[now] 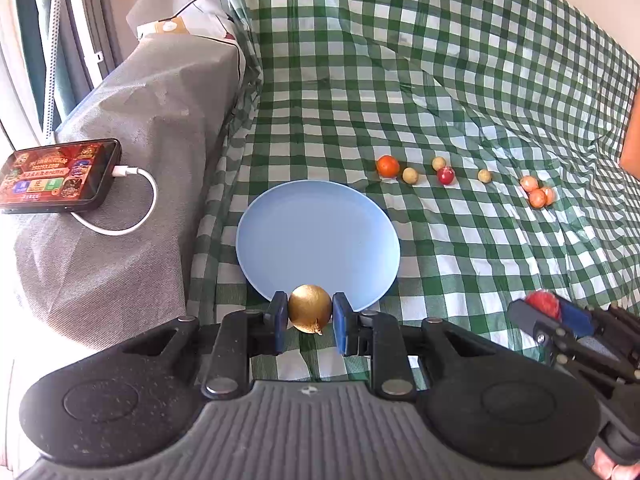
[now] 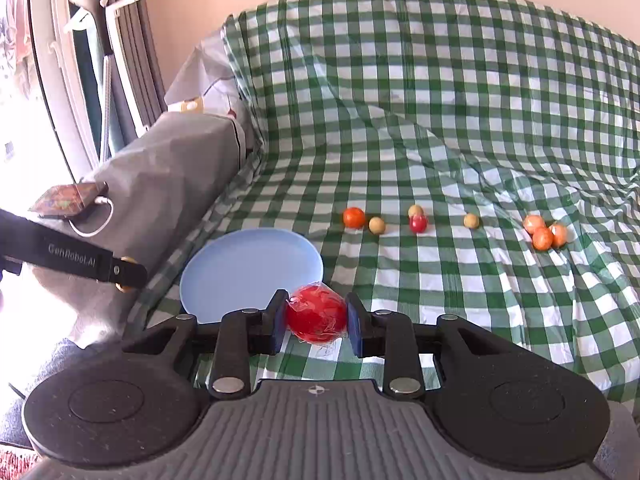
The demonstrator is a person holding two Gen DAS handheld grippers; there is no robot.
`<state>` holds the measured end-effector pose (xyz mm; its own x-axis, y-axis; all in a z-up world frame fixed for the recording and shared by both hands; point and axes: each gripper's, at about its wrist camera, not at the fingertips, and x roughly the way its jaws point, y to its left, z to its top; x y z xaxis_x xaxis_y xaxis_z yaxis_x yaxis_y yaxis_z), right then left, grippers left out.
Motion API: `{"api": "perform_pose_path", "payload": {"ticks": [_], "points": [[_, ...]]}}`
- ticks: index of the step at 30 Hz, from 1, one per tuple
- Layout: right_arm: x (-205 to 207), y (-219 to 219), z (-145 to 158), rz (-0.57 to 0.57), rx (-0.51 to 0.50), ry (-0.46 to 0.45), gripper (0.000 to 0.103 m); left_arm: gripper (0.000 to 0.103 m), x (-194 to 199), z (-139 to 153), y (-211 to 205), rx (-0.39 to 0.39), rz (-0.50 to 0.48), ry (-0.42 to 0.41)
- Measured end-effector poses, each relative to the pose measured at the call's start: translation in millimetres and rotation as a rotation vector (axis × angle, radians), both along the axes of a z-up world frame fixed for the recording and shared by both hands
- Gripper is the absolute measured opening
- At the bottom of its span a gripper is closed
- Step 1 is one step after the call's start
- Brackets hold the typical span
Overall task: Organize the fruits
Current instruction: 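Carry both fruits over the blue plate and open both tools to release them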
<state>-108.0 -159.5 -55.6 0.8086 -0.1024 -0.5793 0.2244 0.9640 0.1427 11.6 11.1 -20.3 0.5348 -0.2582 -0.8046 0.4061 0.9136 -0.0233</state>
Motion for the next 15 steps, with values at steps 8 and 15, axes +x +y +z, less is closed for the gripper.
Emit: {"api": "perform_pose_path", "payload": {"ticks": [8, 15], "points": [[25.2, 5.2, -16.2, 0.039, -0.026, 0.07, 0.032, 0.026, 24.0, -18.0, -8.7, 0.006, 0.0, 0.04], [75.3, 13.7, -34.9, 0.086, -0.039, 0.111, 0.032, 0.026, 62.7, -40.7, -21.5, 0.02, 0.011, 0.073]]}}
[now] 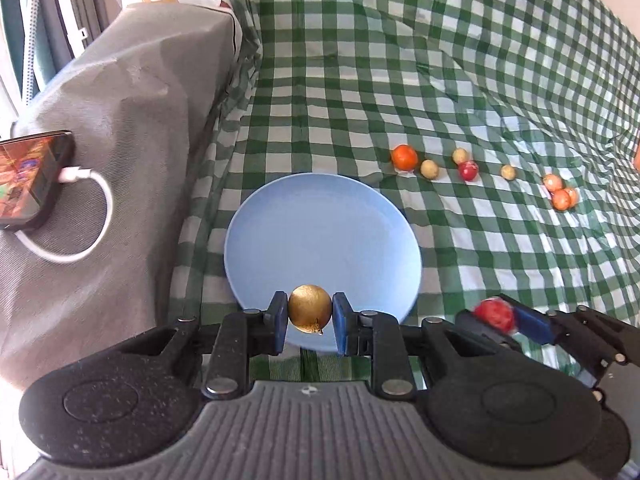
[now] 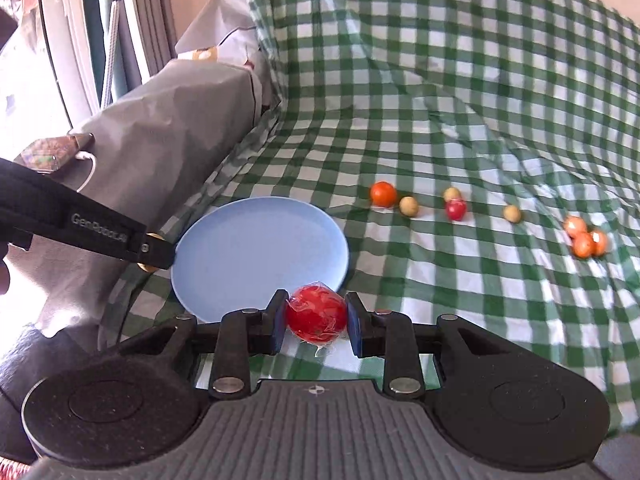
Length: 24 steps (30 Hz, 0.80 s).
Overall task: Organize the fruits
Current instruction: 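Carry both fruits over the blue plate and open both tools to release them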
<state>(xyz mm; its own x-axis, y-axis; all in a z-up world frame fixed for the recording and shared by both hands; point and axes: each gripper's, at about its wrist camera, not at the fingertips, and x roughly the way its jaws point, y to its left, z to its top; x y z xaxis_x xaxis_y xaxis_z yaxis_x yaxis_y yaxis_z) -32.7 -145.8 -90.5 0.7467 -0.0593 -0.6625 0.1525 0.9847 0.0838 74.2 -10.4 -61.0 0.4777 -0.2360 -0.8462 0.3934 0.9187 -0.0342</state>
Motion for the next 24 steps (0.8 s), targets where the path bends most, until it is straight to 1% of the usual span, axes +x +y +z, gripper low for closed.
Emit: {"api": "perform_pose_path", "payload": {"ticks": [3, 7, 10, 13, 14, 15, 16, 17, 18, 19, 20, 23, 24], "points": [[23.6, 3.0, -8.8, 0.019, -0.006, 0.02, 0.032, 0.026, 18.7, -12.5, -4.6, 0.001, 0.001, 0.014], [52.8, 6.7, -25.0, 0.051, -0.025, 0.053, 0.032, 0.026, 41.0, -31.7, -12.3, 0.024, -0.006, 0.031], [70.3, 6.4, -39.8, 0.061, -0.032, 0.089, 0.032, 0.026, 52.8, -43.6, -19.7, 0.05, -0.024, 0.029], [84.4, 6.9, -52.8, 0.067, -0.041, 0.116, 0.032, 0.027, 64.2, -51.5, -24.6, 0.059, -0.024, 0.029], [88.8, 7.0, -56.3, 0.072, -0.043, 0.122, 0.032, 0.039, 67.0, -50.6, -24.2, 0.044, -0.02, 0.022], [93.7, 6.4, -59.0, 0.08, -0.042, 0.129, 0.032, 0.069, 68.7, -46.9, -23.1, 0.02, -0.021, 0.015], [97.5, 5.7, -60.0, 0.082, -0.042, 0.132, 0.035, 0.084, 68.3, -40.5, -20.7, -0.006, -0.018, -0.005], [100.3, 5.4, -58.8, 0.082, -0.046, 0.131, 0.048, 0.103, 65.0, -32.1, -16.8, -0.025, -0.006, -0.044], [100.3, 5.5, -56.0, 0.083, -0.056, 0.132, 0.057, 0.103, 59.1, -23.3, -12.0, -0.037, 0.009, -0.091], [98.1, 5.8, -51.7, 0.086, -0.068, 0.128, 0.071, 0.103, 51.9, -14.9, -8.4, -0.039, 0.009, -0.122], [92.5, 6.1, -46.9, 0.087, -0.078, 0.118, 0.08, 0.103, 45.5, -8.6, -5.1, -0.03, -0.003, -0.132], [63.6, 9.6, -30.7, 0.105, -0.081, 0.102, 0.091, 0.103, 16.8, 1.7, 6.6, 0.013, 0.004, -0.149], [51.4, 12.3, -26.8, 0.109, -0.075, 0.106, 0.092, 0.103, 5.8, 2.7, 10.8, 0.027, 0.002, -0.146]]}}
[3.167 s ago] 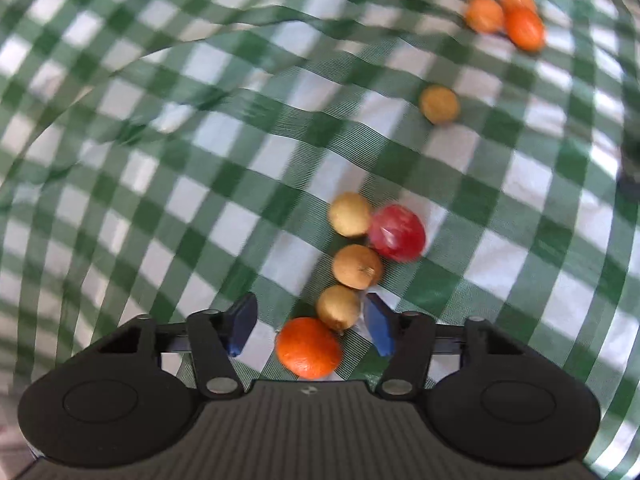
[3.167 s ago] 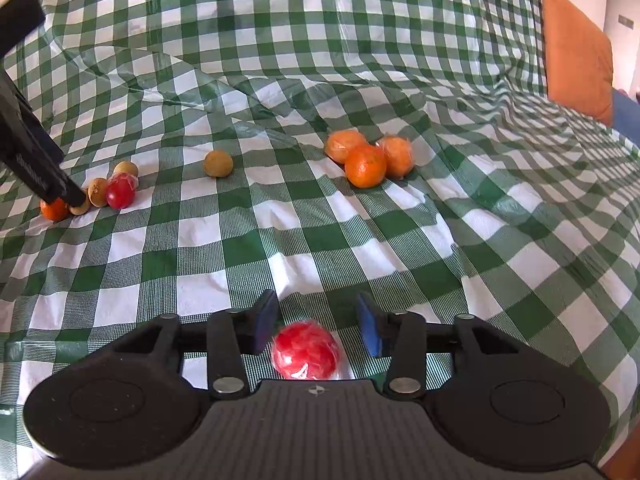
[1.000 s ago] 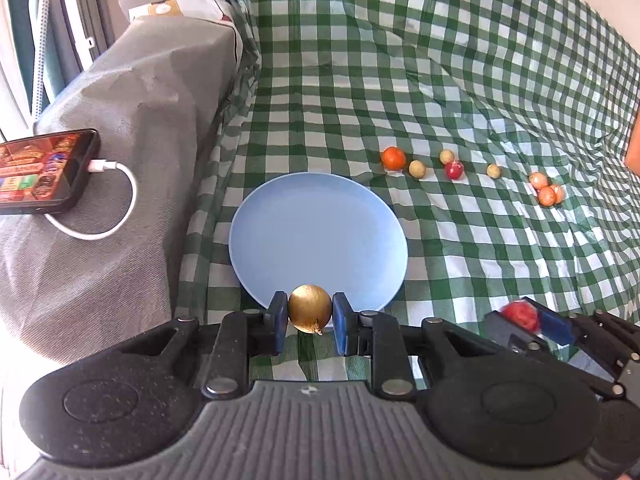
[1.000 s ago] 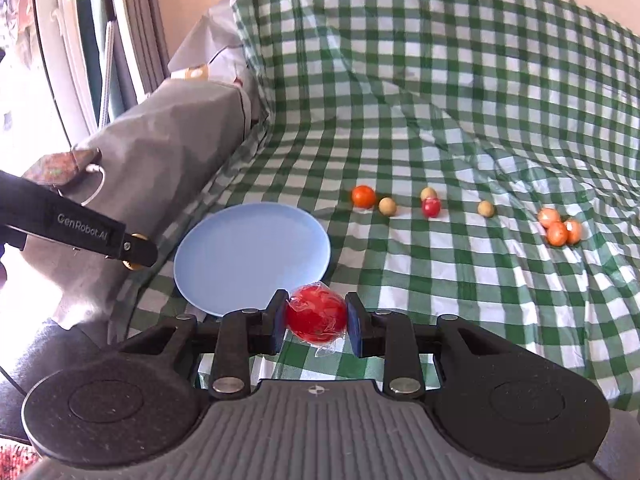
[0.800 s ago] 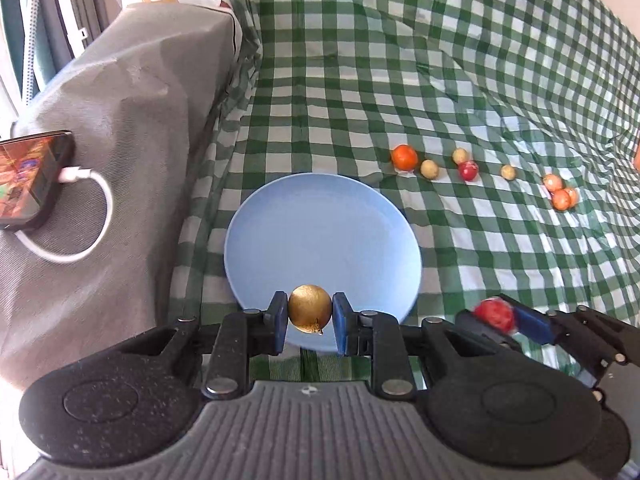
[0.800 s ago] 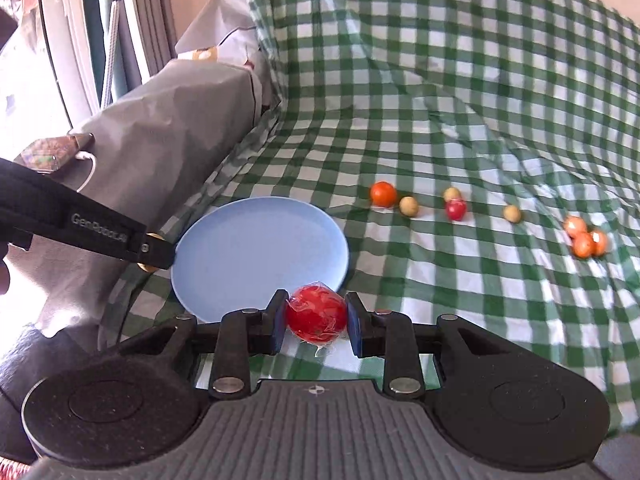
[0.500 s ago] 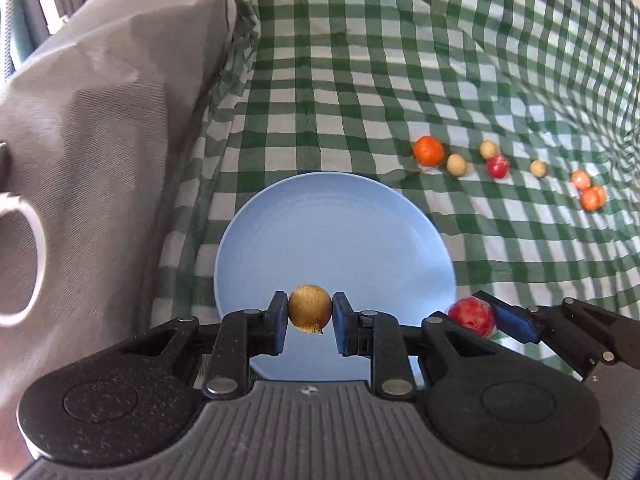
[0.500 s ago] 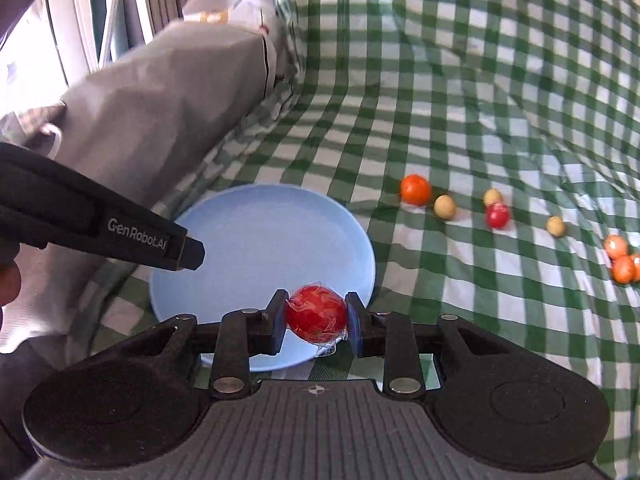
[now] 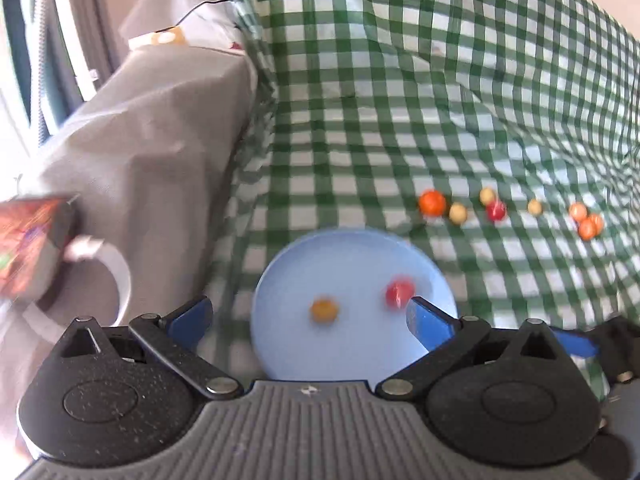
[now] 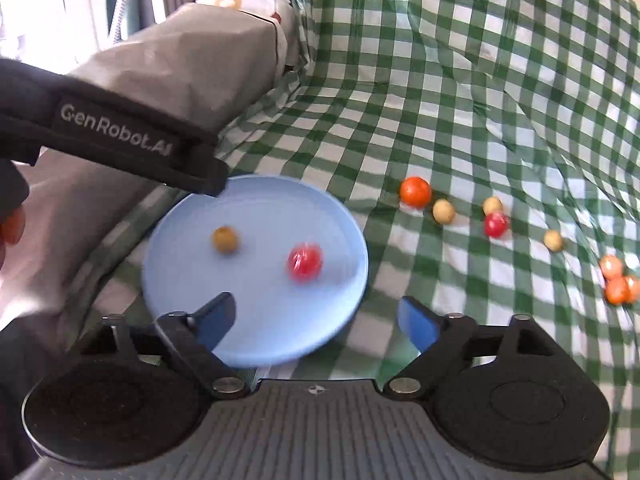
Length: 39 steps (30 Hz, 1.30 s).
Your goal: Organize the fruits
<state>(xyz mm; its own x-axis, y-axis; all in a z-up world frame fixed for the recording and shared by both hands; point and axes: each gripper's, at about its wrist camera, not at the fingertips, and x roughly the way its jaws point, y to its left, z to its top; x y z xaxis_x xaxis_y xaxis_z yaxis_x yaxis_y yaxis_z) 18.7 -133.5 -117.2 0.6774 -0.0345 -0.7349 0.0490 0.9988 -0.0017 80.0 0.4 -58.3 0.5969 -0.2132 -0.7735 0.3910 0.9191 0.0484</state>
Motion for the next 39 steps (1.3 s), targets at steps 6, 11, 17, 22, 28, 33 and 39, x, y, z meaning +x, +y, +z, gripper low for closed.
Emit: {"api": "perform_pose_path", "payload": {"ticks": [6, 11, 17, 22, 28, 33, 39], "points": [[-71.2, 18.3, 18.7, -0.033, 0.014, -0.006, 0.097, 0.103, -58.9, 2.1, 29.8, 0.039, 0.085, 0.086], [-105.2, 24.1, 36.5, -0.074, -0.012, -0.077, 0.098, 0.103, -98.5, 7.3, 41.1, 0.053, 0.085, 0.07], [-136.1, 16.8, 54.7, -0.078, -0.012, -0.161, 0.099, 0.103, -120.2, 27.4, 33.0, 0.034, 0.071, -0.002], [-150.4, 14.7, 63.6, -0.074, -0.019, -0.203, 0.1, 0.103, -132.4, 34.4, 27.3, 0.033, 0.057, -0.011], [-156.4, 12.3, 69.0, -0.083, -0.014, -0.231, 0.1, 0.103, -139.9, 41.4, 27.3, 0.032, 0.056, -0.036], [-157.5, 12.0, 69.1, -0.085, -0.011, -0.233, 0.1, 0.103, -141.2, 42.8, 27.9, 0.03, 0.052, -0.042], [-157.5, 12.0, 69.4, -0.087, -0.012, -0.232, 0.1, 0.103, -141.1, 41.4, 27.7, 0.028, 0.047, -0.039]]}}
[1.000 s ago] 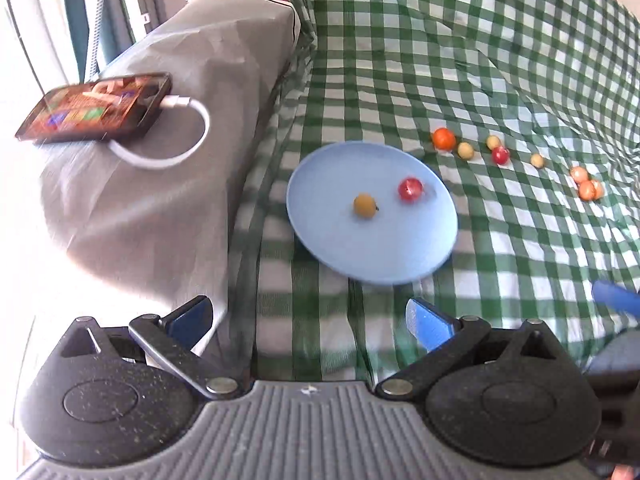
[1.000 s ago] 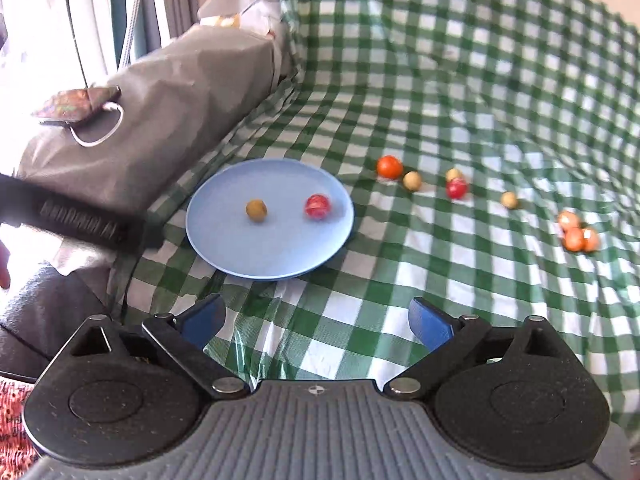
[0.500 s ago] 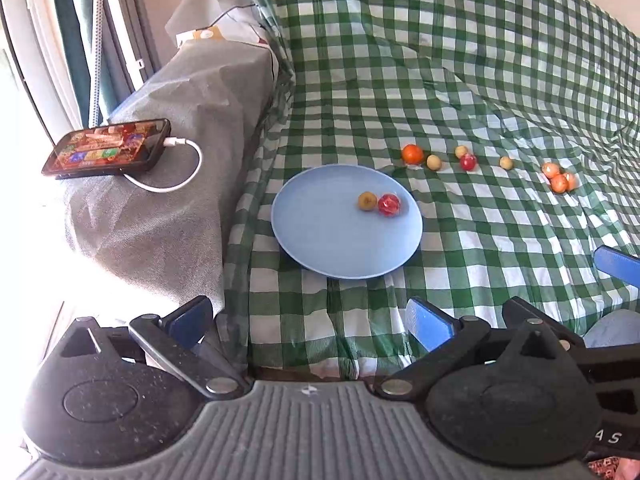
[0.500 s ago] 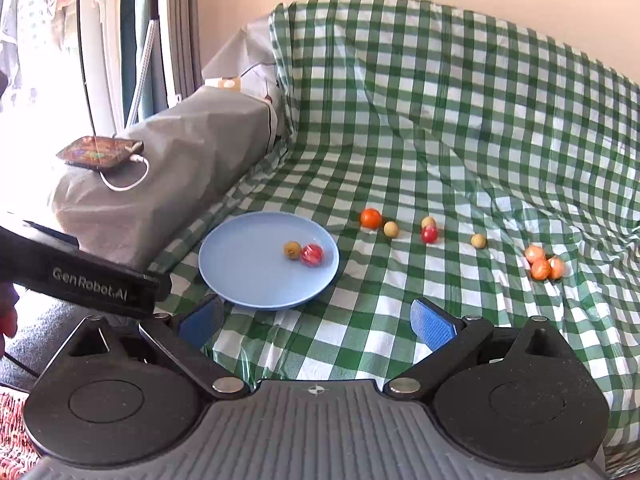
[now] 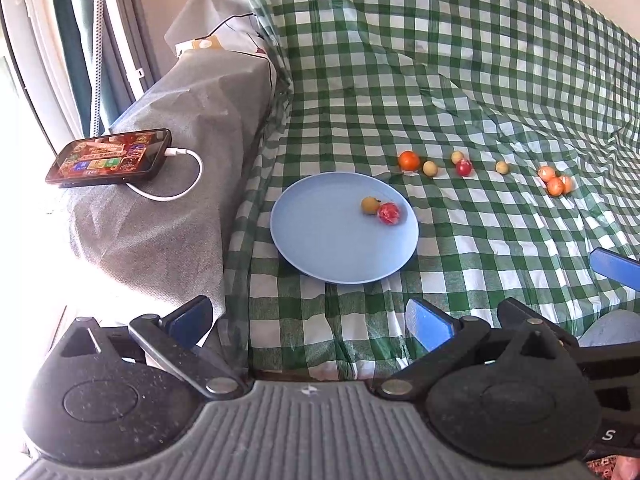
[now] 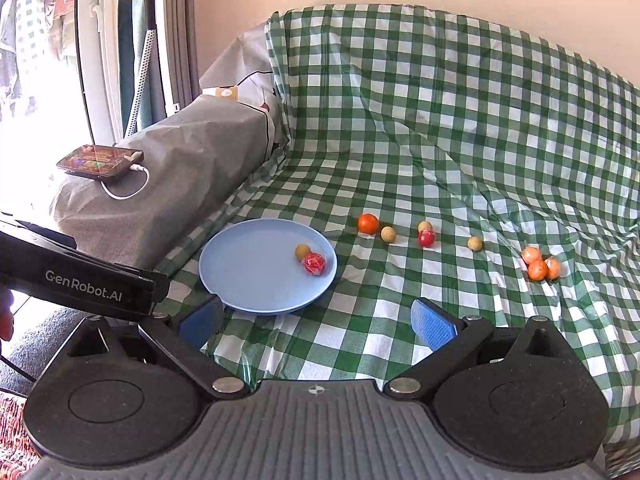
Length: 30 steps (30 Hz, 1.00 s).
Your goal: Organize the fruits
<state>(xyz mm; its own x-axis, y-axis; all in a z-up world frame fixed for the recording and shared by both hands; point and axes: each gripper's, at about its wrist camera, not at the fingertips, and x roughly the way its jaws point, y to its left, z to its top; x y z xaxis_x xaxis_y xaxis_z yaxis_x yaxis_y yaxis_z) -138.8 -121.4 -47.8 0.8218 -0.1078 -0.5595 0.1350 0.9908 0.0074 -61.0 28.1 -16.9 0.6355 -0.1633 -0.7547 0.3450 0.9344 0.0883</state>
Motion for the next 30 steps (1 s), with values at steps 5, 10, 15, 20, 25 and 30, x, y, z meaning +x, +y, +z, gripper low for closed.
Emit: {"api": "perform_pose_path", "payload": {"ticks": [5, 10, 15, 20, 25, 30], "points": [[1.0, -0.8, -1.6, -0.001, 0.004, 0.005, 0.1, 0.103, 0.2, -1.6, -1.3, 0.002, -0.005, 0.003], [3.0, -2.0, -4.1, -0.003, 0.014, 0.014, 0.1, 0.103, 2.0, -3.7, -3.2, 0.007, -0.006, 0.009], [4.9, -4.0, -6.7, -0.007, 0.028, 0.021, 0.1, 0.103, 3.7, -5.3, -6.8, 0.015, -0.012, 0.012], [8.8, -11.3, -10.9, -0.032, 0.055, 0.027, 0.1, 0.103, 14.2, -4.1, -20.1, 0.045, -0.055, 0.013], [18.2, -39.0, -19.2, -0.125, 0.08, 0.03, 0.1, 0.103, 39.5, 0.2, -54.2, 0.098, -0.149, -0.021], [29.1, -88.5, -34.8, -0.28, 0.108, 0.034, 0.1, 0.103, 72.7, -3.0, -105.3, 0.131, -0.23, -0.041]]}}
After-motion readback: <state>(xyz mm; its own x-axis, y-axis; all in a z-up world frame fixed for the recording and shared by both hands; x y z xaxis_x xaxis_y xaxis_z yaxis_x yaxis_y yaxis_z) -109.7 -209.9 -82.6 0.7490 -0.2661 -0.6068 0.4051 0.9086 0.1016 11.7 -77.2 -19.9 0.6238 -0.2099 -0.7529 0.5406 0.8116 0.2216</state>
